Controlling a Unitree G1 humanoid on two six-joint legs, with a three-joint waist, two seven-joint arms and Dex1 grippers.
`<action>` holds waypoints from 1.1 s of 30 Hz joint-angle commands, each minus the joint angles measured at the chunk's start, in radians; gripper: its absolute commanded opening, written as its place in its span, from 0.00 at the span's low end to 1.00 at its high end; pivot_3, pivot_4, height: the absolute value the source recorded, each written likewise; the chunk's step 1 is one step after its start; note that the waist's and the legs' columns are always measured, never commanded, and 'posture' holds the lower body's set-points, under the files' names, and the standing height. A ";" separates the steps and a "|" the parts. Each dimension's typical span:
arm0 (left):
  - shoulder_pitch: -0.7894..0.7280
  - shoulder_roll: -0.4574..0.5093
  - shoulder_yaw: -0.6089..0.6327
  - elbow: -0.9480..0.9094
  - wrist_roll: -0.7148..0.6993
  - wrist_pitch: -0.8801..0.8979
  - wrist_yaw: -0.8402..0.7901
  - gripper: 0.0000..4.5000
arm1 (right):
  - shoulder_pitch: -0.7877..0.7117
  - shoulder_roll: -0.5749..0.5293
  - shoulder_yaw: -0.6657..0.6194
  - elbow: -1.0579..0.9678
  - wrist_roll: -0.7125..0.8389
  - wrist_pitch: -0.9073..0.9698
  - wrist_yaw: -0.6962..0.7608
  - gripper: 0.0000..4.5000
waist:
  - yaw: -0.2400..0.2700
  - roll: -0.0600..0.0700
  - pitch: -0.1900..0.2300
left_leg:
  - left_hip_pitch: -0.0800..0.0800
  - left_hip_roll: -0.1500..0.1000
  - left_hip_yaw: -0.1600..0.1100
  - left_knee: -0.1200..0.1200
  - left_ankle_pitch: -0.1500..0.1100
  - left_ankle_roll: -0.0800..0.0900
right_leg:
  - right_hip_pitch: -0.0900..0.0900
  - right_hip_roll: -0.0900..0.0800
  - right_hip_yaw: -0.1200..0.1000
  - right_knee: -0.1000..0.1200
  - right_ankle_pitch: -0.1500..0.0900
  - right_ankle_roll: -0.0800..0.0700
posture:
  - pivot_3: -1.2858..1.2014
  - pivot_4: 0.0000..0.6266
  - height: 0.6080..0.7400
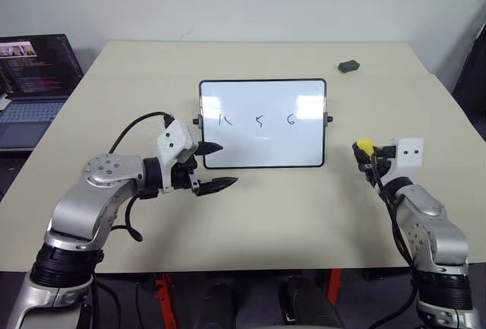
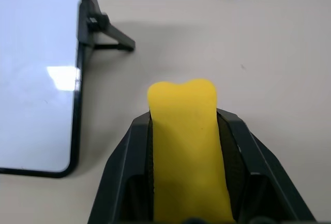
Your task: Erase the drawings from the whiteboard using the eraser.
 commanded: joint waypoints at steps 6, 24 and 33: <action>-0.061 -0.074 0.054 -0.058 -0.056 0.080 0.146 1.00 | -0.218 0.053 0.166 0.042 -0.081 -0.225 0.098 0.29 | -0.007 0.000 0.000 | 0.001 0.000 -0.001 0.001 0.000 0.000 | 0.000 0.000 0.000 0.002 0.000 0.000 | 0.52 0.24 1.00; -0.119 -0.045 0.041 0.000 -0.036 0.081 0.170 1.00 | -0.453 0.179 0.301 0.784 -0.343 -0.628 0.052 0.29 | -0.001 -0.001 -0.001 | 0.001 -0.001 -0.004 0.000 0.000 0.000 | 0.000 -0.004 -0.001 0.001 0.003 -0.005 | 0.52 0.24 1.00; -0.115 -0.042 0.042 0.011 -0.029 0.072 0.171 1.00 | -0.295 0.159 0.381 0.747 -0.412 -0.670 0.096 0.29 | -0.009 -0.004 -0.002 | 0.013 -0.001 -0.005 0.001 0.001 0.000 | 0.012 -0.003 -0.001 0.002 0.002 -0.002 | 0.52 0.24 1.00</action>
